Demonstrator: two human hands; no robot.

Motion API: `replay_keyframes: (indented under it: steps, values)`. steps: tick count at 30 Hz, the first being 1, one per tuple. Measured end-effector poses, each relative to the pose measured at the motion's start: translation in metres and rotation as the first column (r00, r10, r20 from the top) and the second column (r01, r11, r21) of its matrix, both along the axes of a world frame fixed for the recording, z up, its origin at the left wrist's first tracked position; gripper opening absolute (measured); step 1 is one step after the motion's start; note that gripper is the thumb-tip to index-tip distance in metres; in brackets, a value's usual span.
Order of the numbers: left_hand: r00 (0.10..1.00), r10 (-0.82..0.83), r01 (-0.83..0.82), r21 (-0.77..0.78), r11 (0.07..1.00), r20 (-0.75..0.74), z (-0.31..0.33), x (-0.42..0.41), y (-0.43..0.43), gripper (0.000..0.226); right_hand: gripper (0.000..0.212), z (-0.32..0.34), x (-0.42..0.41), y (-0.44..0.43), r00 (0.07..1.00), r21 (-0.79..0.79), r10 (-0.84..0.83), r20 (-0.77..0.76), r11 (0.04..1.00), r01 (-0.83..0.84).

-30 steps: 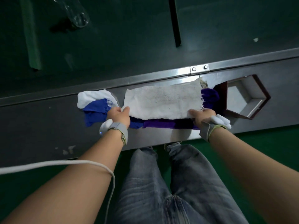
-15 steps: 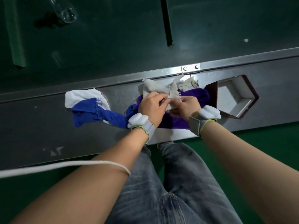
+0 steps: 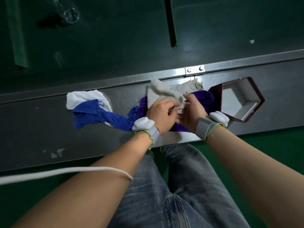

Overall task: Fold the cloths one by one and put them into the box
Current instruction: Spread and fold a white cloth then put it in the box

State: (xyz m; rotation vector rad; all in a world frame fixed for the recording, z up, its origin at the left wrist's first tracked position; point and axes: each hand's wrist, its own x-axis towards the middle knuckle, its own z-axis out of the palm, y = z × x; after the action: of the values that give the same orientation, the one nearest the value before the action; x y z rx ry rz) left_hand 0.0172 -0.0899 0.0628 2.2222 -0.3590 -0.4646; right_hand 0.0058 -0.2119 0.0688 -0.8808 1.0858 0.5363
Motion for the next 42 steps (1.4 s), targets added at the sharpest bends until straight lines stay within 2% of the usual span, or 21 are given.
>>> replay_keyframes:
  steps: [2,4,7,11,14,17,19,21,26,28,29,30,32,33,34,35,37,38,42]
  values:
    - [0.999,-0.042,0.042,0.026,0.999,0.0,0.0,-0.001,0.005,0.025,0.021,0.002,-0.003,0.0,0.998,-0.058,0.05,0.047,0.997,-0.047]
    - [1.0,0.018,-0.02,0.088,0.996,0.021,-0.001,0.0,0.012,0.028,0.005,0.007,-0.002,0.001,0.994,-0.114,0.075,0.083,0.991,-0.065]
    - [0.997,0.046,-0.058,0.213,0.975,0.062,-0.007,0.005,0.033,0.044,0.002,0.024,0.006,0.003,0.987,-0.149,0.095,0.128,0.986,-0.075]
    - [0.98,-0.02,-0.038,0.283,0.958,0.199,0.003,0.015,0.06,0.035,0.019,0.06,0.022,0.002,0.976,-0.206,0.147,0.16,0.972,-0.113]
    - [0.957,0.051,-0.13,0.265,0.955,0.284,0.031,0.033,0.069,0.029,0.023,0.094,0.033,0.004,0.964,-0.17,0.211,0.16,0.968,-0.184]
    - [0.967,0.092,-0.13,0.15,0.98,0.237,0.073,0.052,0.079,0.024,0.023,0.129,0.044,0.005,0.95,-0.133,0.221,0.221,0.972,-0.195]
    - [0.982,0.107,-0.116,0.048,0.992,0.156,0.088,0.065,0.081,0.028,0.018,0.141,0.052,0.002,0.958,-0.092,0.19,0.216,0.981,-0.173]
    - [0.981,0.119,-0.123,0.019,0.992,0.153,0.105,0.071,0.087,0.03,0.014,0.155,0.056,0.006,0.964,-0.066,0.168,0.204,0.985,-0.158]
    - [0.973,0.038,-0.055,0.068,0.996,0.227,0.121,0.065,0.09,0.029,0.013,0.171,0.058,0.022,0.974,0.036,0.114,0.193,0.992,-0.124]
    - [0.976,0.039,-0.076,0.171,0.982,0.214,0.123,0.058,0.09,0.033,0.011,0.174,0.056,0.027,0.974,0.061,0.101,0.204,0.991,-0.115]
    - [0.978,0.011,-0.07,0.277,0.958,0.207,0.124,0.056,0.09,0.031,0.01,0.174,0.056,0.027,0.975,0.066,0.091,0.204,0.992,-0.106]
    - [0.986,-0.028,-0.043,0.407,0.912,0.167,0.123,0.057,0.09,0.028,0.008,0.174,0.056,0.026,0.976,0.054,0.086,0.199,0.994,-0.099]
    - [1.0,-0.007,0.012,0.574,0.819,-0.01,0.129,0.06,0.09,0.016,0.004,0.169,0.054,0.023,0.969,-0.151,0.174,0.175,0.977,-0.148]
    - [0.988,0.055,0.039,0.568,0.822,-0.146,0.132,0.064,0.09,0.011,0.006,0.165,0.052,0.02,0.958,-0.299,0.249,0.144,0.934,-0.198]
    - [0.942,0.155,0.013,0.495,0.869,-0.297,0.135,0.067,0.087,0.013,0.011,0.161,0.049,0.017,0.945,-0.424,0.308,0.11,0.875,-0.236]
    - [0.862,0.266,-0.078,0.407,0.91,-0.431,0.138,0.072,0.085,0.016,0.015,0.156,0.046,0.015,0.937,-0.488,0.336,0.09,0.835,-0.253]
    - [0.727,0.387,-0.246,0.31,0.918,-0.567,0.145,0.082,0.084,0.02,0.015,0.146,0.045,0.015,0.941,-0.469,0.335,0.056,0.841,-0.271]
    - [0.705,0.392,-0.257,0.303,0.918,-0.591,0.146,0.083,0.084,0.019,0.015,0.143,0.043,0.014,0.947,-0.433,0.32,0.027,0.858,-0.277]
    - [0.746,0.319,-0.127,0.345,0.93,-0.585,0.144,0.088,0.084,0.007,0.014,0.134,0.045,0.011,0.95,-0.407,0.311,-0.021,0.866,-0.292]
